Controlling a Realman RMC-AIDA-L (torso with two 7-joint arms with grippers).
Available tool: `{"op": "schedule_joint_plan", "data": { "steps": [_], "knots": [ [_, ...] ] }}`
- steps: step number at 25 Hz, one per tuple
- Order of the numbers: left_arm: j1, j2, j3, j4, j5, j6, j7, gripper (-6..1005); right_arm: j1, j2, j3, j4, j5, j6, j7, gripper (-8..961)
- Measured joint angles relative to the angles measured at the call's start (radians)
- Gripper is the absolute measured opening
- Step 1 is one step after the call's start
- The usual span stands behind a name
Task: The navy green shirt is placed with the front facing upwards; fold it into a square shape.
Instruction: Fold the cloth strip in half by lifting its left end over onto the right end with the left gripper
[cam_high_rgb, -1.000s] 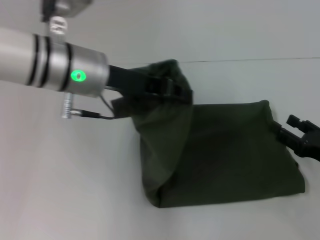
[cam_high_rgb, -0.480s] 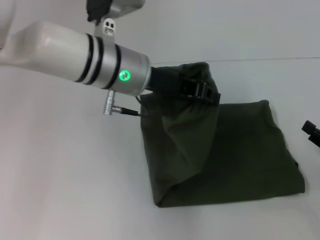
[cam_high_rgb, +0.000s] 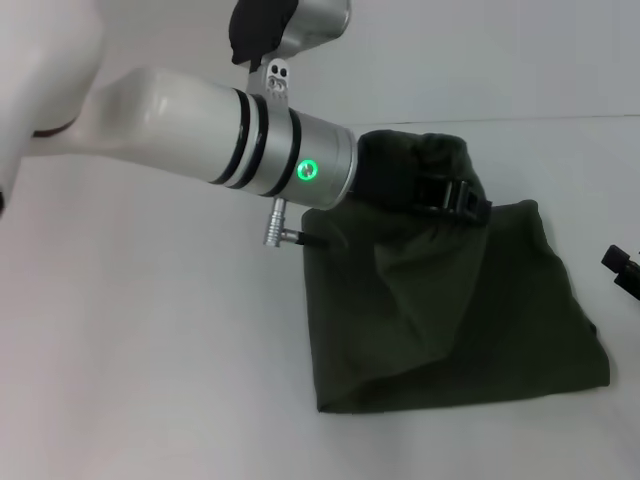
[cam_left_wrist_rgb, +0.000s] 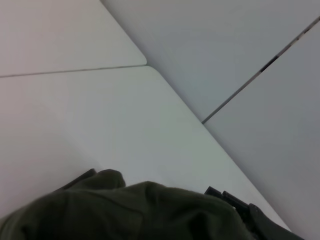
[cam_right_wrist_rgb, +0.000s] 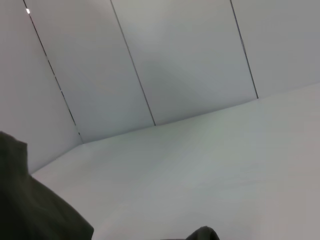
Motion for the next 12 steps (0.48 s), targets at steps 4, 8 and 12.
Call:
{"op": "schedule_joint_plan", "data": {
  "steps": [4,8,12],
  "knots": [
    [0.001,0.000,0.050,-0.010,-0.034,-0.045,0.000,28,-0.002,0.002,-0.001,0.000,0.000,0.001,-0.003,725],
    [-0.002,-0.002,0.083,-0.041,-0.076,-0.087,0.003,30,-0.007,0.003,-0.002,0.000,0.000,0.002,-0.010,726],
    [-0.002,-0.002,0.101,-0.080,-0.121,-0.125,0.013,32,-0.011,0.003,0.000,0.000,0.000,0.003,-0.014,726]
  ]
}}
